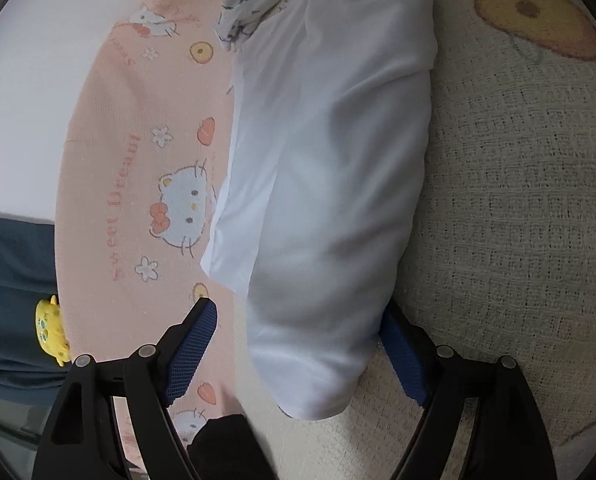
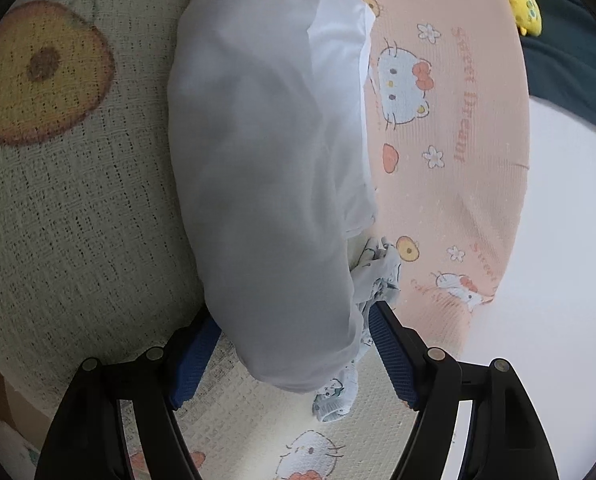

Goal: Fold clothes
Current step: 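Grasp the shirt bundle's edge with the right gripper while the left gripper grasps it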

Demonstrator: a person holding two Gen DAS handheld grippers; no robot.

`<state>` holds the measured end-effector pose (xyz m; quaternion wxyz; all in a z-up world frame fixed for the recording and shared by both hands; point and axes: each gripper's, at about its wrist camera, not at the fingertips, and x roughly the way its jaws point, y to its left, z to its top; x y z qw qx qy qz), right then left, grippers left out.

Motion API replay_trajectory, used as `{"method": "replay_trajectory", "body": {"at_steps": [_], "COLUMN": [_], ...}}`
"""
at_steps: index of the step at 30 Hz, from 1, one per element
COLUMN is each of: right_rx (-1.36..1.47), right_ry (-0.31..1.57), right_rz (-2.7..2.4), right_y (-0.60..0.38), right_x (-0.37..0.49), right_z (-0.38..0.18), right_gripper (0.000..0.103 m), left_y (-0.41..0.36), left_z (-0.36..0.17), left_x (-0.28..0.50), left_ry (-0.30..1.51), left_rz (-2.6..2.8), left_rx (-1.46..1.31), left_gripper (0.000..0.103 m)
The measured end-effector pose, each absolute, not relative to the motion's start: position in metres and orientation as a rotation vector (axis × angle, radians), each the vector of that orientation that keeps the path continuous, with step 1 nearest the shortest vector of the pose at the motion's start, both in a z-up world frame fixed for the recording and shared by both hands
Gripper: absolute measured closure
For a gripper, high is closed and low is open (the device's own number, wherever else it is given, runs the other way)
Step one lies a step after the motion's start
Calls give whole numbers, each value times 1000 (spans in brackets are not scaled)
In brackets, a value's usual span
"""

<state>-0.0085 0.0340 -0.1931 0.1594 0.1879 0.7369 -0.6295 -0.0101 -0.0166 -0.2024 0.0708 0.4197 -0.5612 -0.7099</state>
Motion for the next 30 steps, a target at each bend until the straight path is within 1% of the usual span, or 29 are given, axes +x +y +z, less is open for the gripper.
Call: {"method": "replay_trajectory", "body": {"at_steps": [1,3,6,8,9,11,13,14,17,19,25,30], "right_rx": [535,523,511,528,536,552,573,588,645,689,796,836], "right_ry": [2117,2133,2131,2106,2095,2067,2028,1993,1884,1816,1699,1643], "right_rz": [-1787,-1749,-1723,-1724,-1723,-1718,-1713,-1718,-1732,-1739,-1727,-1689], "right_y": [32,32,34,36,36,37,39,40,44,45,48,47], "right_x": [-9,-5,0,-1,-2,-4,-6,-9,-17,-24,-33,-42], "right_z": [-194,-199,-203,-202,-201,-199,-197,-195,-186,-181,-175,-169], "right_gripper": [29,39,47,48,49,50,54,57,60,60,60,60], "left_y": [-16,-17,-19,-18,-17,-17,-19,-21,-28,-28,-27,-31], "left_z": [-202,-202,-201,-203,-204,-206,-206,-203,-194,-190,-190,-182], "left_x": [-10,-11,-9,-6,-4,-2,-3,-5,-13,-14,-14,-20], "left_ry": [-1686,-1676,-1646,-1632,-1628,-1611,-1566,-1519,-1344,-1284,-1263,-1150], "left_rz": [-2136,-2146,-2170,-2191,-2204,-2226,-2253,-2274,-2344,-2368,-2387,-2405], "left_rx": [1256,1256,1261,1281,1293,1318,1345,1367,1460,1508,1555,1634], "left_gripper": [22,23,26,38,42,58,63,64,65,65,65,65]}}
